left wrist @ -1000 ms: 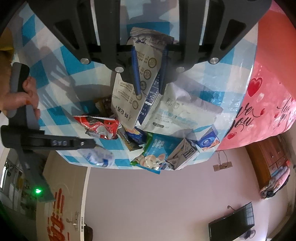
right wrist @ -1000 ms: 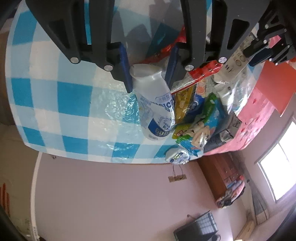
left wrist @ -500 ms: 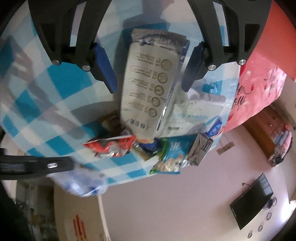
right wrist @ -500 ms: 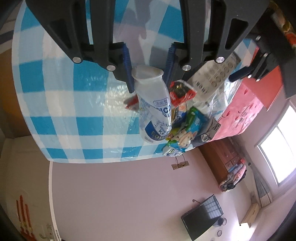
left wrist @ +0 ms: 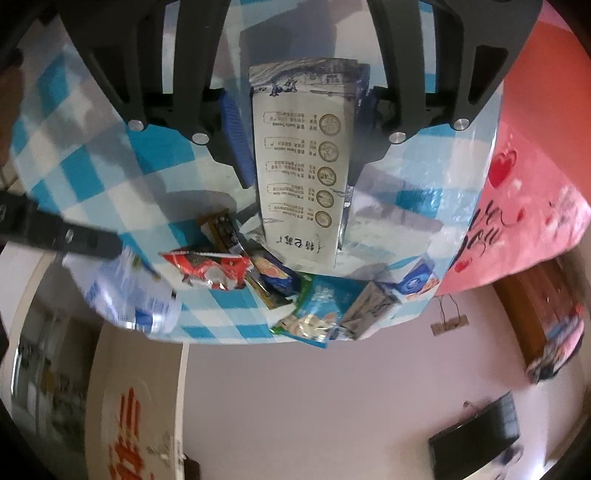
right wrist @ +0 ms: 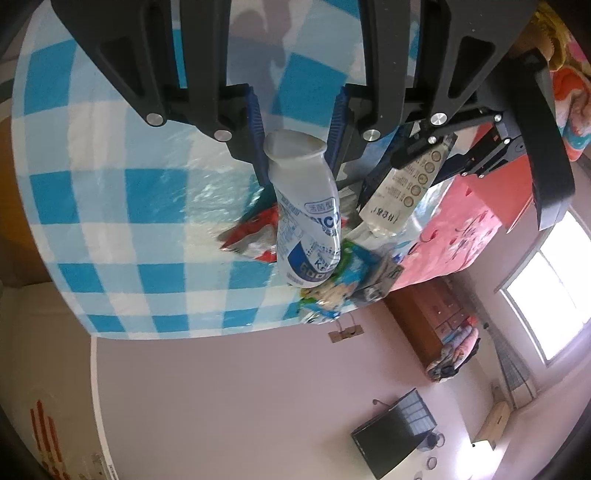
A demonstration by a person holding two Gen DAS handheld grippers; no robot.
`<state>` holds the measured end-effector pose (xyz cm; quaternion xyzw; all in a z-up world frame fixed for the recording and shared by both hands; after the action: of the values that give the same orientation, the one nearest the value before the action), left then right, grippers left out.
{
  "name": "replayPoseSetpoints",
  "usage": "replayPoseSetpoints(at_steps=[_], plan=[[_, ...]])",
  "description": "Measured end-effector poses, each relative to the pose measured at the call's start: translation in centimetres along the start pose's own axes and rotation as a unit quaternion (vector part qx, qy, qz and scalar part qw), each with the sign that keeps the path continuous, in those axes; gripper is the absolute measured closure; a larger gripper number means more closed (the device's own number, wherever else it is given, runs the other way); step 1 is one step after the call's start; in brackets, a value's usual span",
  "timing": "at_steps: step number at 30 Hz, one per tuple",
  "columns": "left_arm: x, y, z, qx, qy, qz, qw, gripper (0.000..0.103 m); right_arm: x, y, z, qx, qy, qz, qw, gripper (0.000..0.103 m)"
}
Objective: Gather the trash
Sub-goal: 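Lift the white milk carton with the left tool while the right tool holds the bottle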
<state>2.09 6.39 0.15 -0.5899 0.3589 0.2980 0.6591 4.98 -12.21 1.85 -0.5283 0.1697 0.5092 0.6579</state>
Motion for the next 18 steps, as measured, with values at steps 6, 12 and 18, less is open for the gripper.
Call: replayPoseSetpoints(at_steps=[6,12,18], plan=[[-0.5,0.8,2.5,-0.041,0.048,0.017,0.9979,0.090,0.6,0.3,2.3,-0.016,-0.003,0.011,1.000,0.072],[-1.5,2.0,2.5,-0.030,0.076,0.008,0.9967,0.040,0.7,1.0,3.0,-0.014,0.001,0.016,1.000,0.072],[-0.3,1.6,-0.5,0.101,0.020,0.007,0.9946,0.026,-0.1,1.9,2.5,0.000,0.012,0.017,1.000,0.072]])
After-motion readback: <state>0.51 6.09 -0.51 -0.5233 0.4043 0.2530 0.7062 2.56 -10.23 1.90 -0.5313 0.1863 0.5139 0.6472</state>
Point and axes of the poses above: each gripper's, at about its wrist camera, not at the fingertips, and x roughly the way its jaws point, z to its left, y to its underside, the point moved 7 cm from there along x, roughly the way its jaws point, and after that the axes turned 10 degrees about z, right-handed, at the moved point
